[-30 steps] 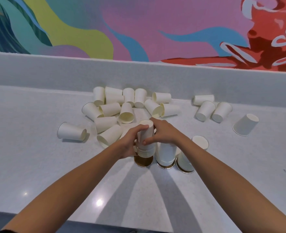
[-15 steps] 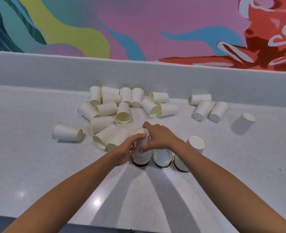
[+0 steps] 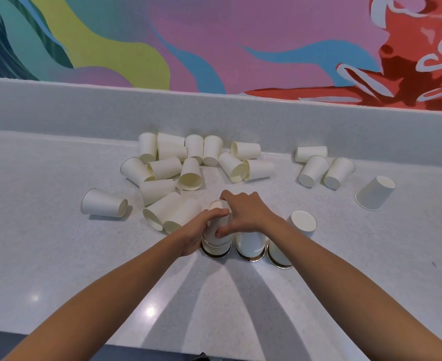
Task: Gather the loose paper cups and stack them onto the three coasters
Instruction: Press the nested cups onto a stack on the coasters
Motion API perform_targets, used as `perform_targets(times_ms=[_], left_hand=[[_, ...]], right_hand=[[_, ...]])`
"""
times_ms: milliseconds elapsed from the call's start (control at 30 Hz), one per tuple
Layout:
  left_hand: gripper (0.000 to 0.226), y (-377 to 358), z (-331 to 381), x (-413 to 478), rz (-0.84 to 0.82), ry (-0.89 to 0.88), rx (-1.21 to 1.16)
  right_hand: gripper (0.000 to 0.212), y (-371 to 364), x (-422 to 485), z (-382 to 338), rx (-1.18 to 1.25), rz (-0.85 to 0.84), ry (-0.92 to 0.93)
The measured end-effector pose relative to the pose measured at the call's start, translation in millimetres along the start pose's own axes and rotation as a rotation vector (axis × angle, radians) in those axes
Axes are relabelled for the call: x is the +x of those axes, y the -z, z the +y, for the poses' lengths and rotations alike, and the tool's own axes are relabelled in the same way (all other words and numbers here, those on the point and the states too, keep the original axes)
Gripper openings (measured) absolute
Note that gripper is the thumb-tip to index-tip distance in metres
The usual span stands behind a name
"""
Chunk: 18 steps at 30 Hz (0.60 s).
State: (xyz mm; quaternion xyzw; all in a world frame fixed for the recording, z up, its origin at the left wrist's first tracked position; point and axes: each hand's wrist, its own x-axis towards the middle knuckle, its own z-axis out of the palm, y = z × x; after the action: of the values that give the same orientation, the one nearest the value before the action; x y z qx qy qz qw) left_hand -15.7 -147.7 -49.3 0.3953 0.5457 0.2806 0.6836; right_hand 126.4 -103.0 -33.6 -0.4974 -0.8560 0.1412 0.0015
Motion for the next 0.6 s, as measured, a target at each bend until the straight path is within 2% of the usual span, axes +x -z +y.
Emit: perform_targets(times_ms=[600], left_hand=[[0.023, 2, -3, -9, 0.041, 0.019, 0.020]], right_hand=[[0.068, -2, -10, -6, -0.130, -0.060, 0.026]])
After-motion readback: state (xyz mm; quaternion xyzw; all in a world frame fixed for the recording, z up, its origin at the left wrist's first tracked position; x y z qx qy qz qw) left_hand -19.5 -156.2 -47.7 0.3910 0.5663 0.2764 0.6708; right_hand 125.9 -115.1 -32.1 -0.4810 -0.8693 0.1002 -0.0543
